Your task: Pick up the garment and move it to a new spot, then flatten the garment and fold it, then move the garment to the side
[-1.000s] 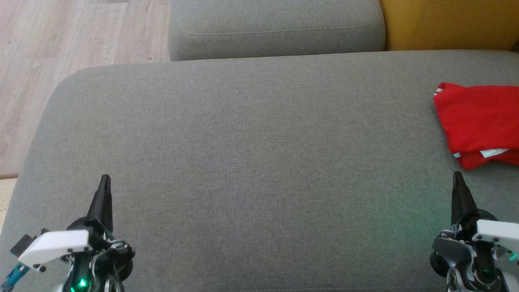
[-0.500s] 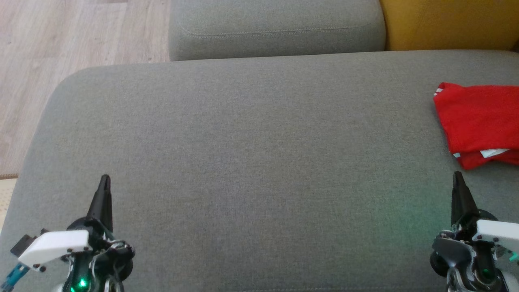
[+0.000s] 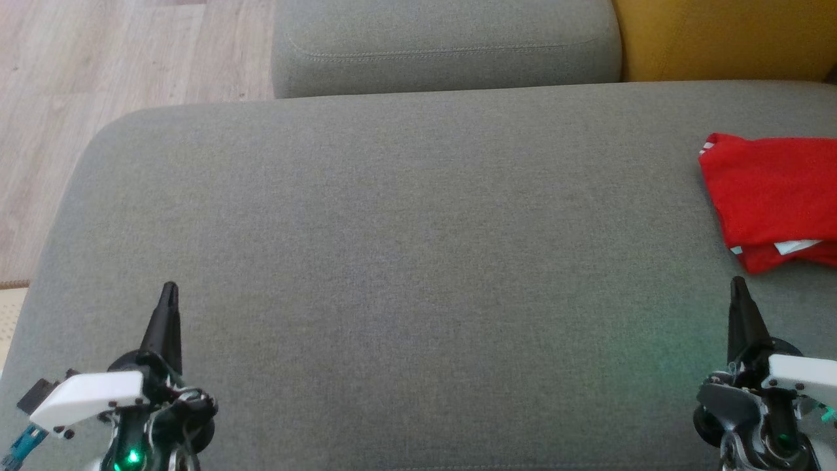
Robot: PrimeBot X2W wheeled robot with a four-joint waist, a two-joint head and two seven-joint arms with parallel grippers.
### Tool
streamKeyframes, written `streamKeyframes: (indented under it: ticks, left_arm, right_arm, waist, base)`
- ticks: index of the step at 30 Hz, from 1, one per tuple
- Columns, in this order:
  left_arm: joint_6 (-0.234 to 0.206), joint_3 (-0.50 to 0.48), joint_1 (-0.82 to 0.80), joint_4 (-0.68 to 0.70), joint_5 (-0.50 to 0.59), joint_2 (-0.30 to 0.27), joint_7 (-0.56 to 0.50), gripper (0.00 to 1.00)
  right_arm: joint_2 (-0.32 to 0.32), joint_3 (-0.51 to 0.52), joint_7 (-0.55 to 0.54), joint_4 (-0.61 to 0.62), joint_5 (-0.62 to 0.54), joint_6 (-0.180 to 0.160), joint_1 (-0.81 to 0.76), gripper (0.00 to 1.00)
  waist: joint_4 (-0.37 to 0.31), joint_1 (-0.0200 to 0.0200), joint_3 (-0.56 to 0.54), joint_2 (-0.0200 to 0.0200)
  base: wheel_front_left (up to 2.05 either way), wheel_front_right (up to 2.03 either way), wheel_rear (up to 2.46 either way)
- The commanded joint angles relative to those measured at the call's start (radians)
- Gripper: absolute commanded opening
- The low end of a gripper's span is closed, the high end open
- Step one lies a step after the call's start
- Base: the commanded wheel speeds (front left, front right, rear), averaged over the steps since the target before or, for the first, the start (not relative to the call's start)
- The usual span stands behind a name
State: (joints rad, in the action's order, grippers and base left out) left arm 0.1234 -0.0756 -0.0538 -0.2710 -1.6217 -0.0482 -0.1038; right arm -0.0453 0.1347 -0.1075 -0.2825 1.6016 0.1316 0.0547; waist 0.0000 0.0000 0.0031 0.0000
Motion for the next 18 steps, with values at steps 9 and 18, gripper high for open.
streamKeyframes:
  ticks: [9,18]
  left_arm:
    - [0.007,-0.034,-0.054,0.026,0.010,-0.005,-0.006,0.00]
    - [0.007,-0.035,-0.054,0.026,0.011,-0.005,-0.007,0.00]
  right_arm:
    - [-0.005,-0.020,-0.007,0.038,0.006,-0.001,0.053,0.00]
    - [-0.005,-0.020,-0.007,0.038,0.006,-0.001,0.053,0.00]
  waist:
    - [0.000,0.0000,0.000,0.0000]
    - [0.000,0.0000,0.000,0.0000]
  base:
    - [0.00,0.00,0.00]
    - [0.00,0.00,0.00]
